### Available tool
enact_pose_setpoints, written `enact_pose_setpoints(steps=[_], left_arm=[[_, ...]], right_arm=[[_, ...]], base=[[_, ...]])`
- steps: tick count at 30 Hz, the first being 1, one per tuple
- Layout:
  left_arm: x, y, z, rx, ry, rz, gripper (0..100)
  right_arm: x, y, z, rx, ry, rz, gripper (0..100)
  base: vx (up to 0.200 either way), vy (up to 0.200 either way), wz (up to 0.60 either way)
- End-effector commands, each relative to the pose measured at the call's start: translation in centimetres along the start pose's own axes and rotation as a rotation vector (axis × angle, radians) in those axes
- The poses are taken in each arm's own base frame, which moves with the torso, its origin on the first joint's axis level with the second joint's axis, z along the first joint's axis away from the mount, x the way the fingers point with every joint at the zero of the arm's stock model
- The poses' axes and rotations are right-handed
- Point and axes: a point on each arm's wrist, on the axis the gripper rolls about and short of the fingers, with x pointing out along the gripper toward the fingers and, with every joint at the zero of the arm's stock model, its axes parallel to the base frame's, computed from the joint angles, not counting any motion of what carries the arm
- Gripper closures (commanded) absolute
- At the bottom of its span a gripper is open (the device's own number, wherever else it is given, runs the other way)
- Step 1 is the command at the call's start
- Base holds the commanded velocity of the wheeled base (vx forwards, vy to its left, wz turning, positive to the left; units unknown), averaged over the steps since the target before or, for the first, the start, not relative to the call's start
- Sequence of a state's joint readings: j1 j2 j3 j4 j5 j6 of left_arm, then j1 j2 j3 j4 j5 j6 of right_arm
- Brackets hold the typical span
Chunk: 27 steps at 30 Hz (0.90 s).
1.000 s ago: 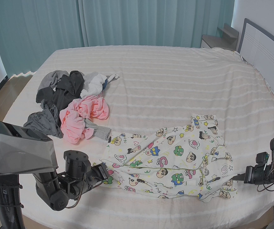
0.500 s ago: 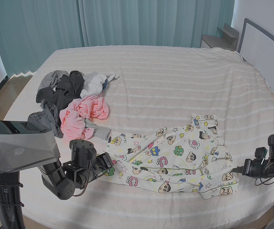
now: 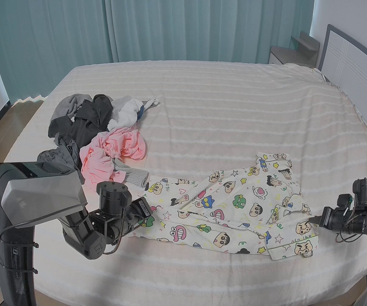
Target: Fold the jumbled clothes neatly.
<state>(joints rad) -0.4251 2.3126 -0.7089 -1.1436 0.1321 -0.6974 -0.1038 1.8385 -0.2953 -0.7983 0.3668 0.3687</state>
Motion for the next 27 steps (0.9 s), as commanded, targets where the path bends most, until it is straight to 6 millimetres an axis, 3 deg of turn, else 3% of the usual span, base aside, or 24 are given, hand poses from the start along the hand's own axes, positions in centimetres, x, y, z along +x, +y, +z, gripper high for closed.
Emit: enact_pose_setpoints(steps=[1, 12, 27], left_arm=[[0.8, 0.2, -0.2, 0.0, -0.002, 0.006, 100], [1.6, -0.2, 0.1, -0.004, -0.027, -0.005, 100], [2.6, 0.3, 0.1, -0.007, -0.021, 0.018, 100]], right_arm=[[1.1, -0.8, -0.4, 0.029, 0.034, -0.017, 100], [2.8, -1.7, -0.7, 0.038, 0.036, -0.025, 100], [6.1, -2.7, 0.8, -0.001, -0.081, -0.049, 100]], base=[[0.0, 0.0, 0.0], [0.0, 0.0, 0.0], [0.0, 0.0, 0.0]])
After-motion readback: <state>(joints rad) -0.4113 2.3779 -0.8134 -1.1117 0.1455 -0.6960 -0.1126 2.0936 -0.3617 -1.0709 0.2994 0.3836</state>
